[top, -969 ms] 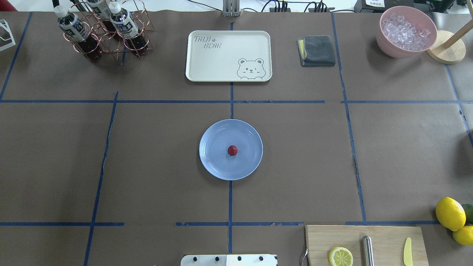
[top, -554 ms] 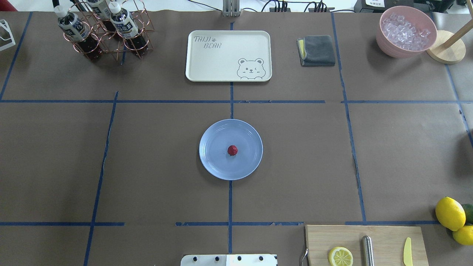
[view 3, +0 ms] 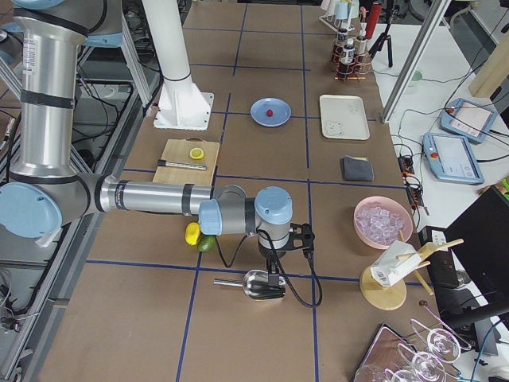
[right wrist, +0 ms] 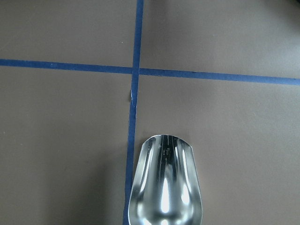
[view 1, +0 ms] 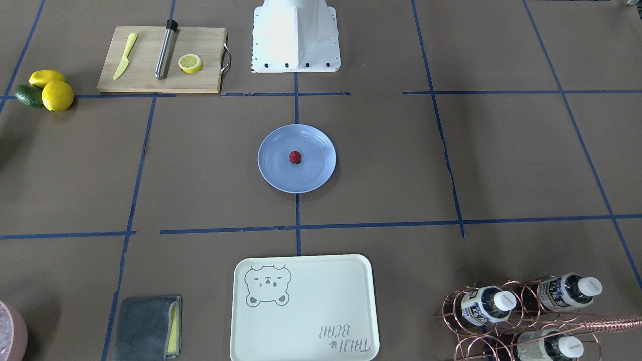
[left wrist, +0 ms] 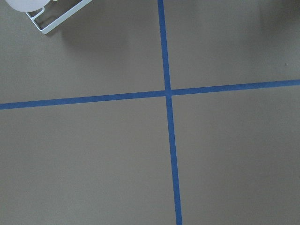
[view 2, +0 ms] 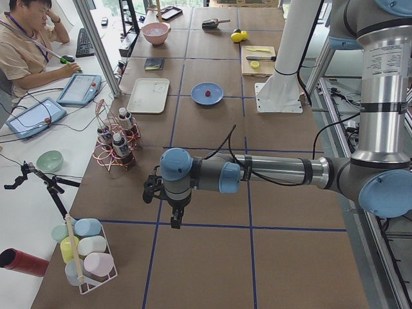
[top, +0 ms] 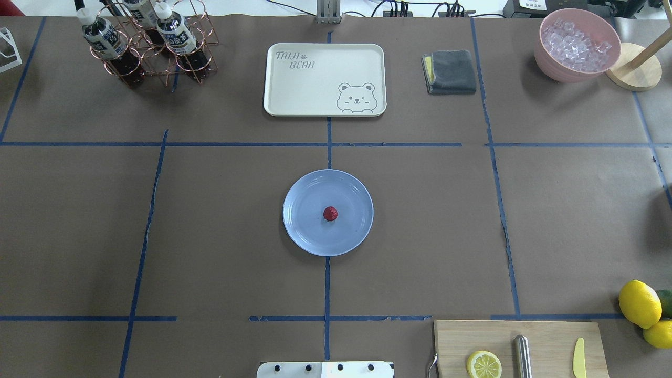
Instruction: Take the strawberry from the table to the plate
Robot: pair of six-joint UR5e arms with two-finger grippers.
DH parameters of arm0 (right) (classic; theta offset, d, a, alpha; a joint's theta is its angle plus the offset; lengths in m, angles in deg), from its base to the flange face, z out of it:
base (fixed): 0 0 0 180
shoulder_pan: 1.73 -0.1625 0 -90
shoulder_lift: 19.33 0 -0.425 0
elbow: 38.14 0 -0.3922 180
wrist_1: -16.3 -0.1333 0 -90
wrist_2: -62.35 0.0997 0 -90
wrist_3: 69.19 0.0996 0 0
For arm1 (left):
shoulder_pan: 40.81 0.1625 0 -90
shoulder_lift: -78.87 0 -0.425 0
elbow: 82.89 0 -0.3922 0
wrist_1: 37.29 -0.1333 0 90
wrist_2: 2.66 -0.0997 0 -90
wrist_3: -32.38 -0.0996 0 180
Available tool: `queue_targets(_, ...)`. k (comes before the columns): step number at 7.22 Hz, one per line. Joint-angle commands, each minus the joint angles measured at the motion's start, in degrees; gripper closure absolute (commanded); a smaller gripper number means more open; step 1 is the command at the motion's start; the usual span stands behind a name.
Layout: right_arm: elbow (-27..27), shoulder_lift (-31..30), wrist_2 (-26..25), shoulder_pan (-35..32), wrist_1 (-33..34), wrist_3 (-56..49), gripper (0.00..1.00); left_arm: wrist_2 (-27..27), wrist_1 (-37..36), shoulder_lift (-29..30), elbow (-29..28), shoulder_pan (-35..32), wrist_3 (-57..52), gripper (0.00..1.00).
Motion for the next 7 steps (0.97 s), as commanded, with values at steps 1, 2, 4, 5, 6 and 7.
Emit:
queue_targets(1, 0.0, 0.0, 0.0, 0.0, 0.0, -0.1, 0.00, 0.0, 0.0, 0.0, 0.1, 0.0, 0.0, 0.00)
queue_targets(2, 0.0, 0.0, 0.0, 0.0, -0.1, -0.1, 0.00, 0.0, 0.0, 0.0, 0.1, 0.0, 0.0, 0.00)
queue_targets(4, 0.2, -1.0, -0.4, 0.0, 0.1, -0.1, 0.00, 0.0, 0.1, 0.1, 0.2, 0.0, 0.0, 0.00)
queue_targets(5, 0.6, -1.8, -0.3, 0.0, 0.0, -0.2, 0.00, 0.3, 0.1, 0.0, 0.1, 0.0, 0.0, 0.00)
queue_targets(6, 0.6, -1.8, -0.1, 0.1, 0.0, -0.2, 0.00, 0.3, 0.1, 0.0, 0.2, 0.1, -0.1, 0.00)
queue_targets(7, 0.4, -1.9, 0.0, 0.1, 0.1, -0.1, 0.00, 0.3, 0.1, 0.1, 0.2, 0.2, -0.1, 0.00)
